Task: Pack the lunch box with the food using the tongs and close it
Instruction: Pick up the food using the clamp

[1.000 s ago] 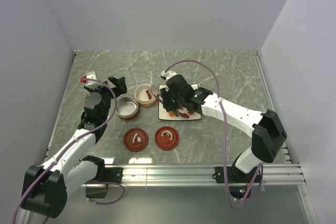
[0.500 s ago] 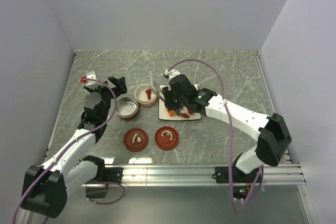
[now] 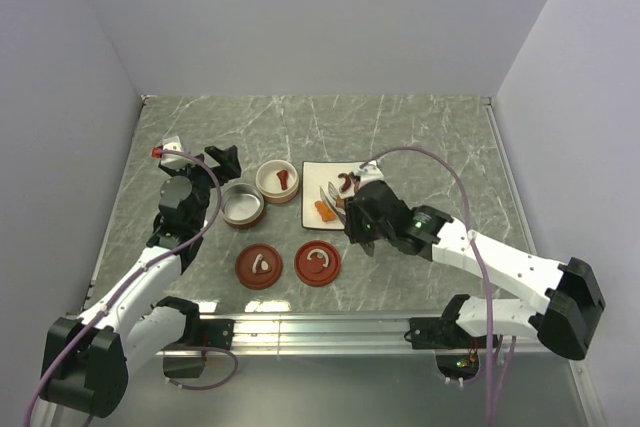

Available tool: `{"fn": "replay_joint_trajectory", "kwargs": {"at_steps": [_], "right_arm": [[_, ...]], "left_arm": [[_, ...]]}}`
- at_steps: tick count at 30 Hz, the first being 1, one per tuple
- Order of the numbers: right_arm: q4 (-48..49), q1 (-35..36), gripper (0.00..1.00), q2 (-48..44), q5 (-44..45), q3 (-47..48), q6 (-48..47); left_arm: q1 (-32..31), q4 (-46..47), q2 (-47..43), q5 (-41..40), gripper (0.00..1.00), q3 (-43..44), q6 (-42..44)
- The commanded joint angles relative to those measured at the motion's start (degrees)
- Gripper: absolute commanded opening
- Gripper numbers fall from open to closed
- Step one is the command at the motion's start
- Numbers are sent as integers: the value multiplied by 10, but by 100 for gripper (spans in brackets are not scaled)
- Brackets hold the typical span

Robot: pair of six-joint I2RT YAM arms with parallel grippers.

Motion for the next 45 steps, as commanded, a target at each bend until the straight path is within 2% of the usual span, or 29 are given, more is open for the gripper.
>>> {"fn": "replay_joint_trajectory", "kwargs": {"at_steps": [1,9,12,34,38,42,45], "right_arm": [[1,12,42,-49,20,-27,50],[5,24,43,-90,9,-55,60],[9,26,48,-93,8,-58,60],[24,33,49,-24,-11,-69,63],[19,35,45,-17,-2,-65,63],[11,35,32,-15,13,-47,58],[5,35,28,-13,23,-26,46]], "left_arm": [[4,23,-13,12,99,4,-4],[5,24,-11,15,100,5,-6],[5,24,-12,14,99,4,-6],[5,23,-13,14,99,4,-5],[4,24,-16,14,99,2,-6],[5,24,-16,13,100,2,-6],[5,24,-16,13,99,2,-7]]}}
